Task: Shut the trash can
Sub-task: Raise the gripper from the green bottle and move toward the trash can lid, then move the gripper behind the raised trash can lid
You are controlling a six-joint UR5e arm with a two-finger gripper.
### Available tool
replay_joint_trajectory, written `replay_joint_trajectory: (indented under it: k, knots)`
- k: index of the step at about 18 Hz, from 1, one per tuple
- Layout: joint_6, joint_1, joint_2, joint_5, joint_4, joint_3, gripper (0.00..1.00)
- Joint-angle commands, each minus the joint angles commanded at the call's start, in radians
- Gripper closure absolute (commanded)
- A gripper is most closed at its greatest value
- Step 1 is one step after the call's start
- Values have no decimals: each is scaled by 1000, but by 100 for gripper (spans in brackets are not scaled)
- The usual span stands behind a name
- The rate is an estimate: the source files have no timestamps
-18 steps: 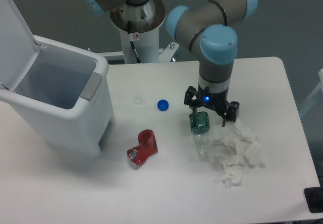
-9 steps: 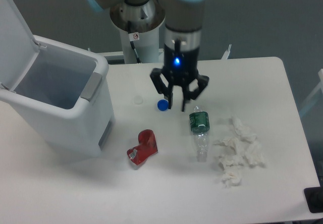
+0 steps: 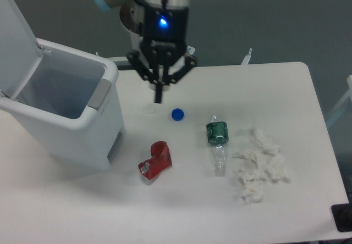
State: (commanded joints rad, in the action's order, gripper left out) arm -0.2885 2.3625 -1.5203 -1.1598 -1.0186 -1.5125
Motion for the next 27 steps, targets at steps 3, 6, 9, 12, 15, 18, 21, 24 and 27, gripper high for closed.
replay_joint_trajectory:
  k: [3, 6, 9, 12, 15, 18, 21, 24, 27]
  knots:
    - [5, -75, 41, 20, -2, -5, 100]
    - [9, -140, 78, 22, -2, -20, 100]
    - [22, -202, 92, 34, 0, -17, 100]
    - [23, -264, 101, 37, 0, 1, 100]
    - [12, -314, 103, 64, 3, 15, 100]
    - [11, -382, 100, 68, 0, 17, 100]
    - [15, -437, 103, 60, -15, 12, 100]
    - [25, -486, 117, 55, -113, 20, 100]
    - [25, -506, 123, 19, -184, 11, 100]
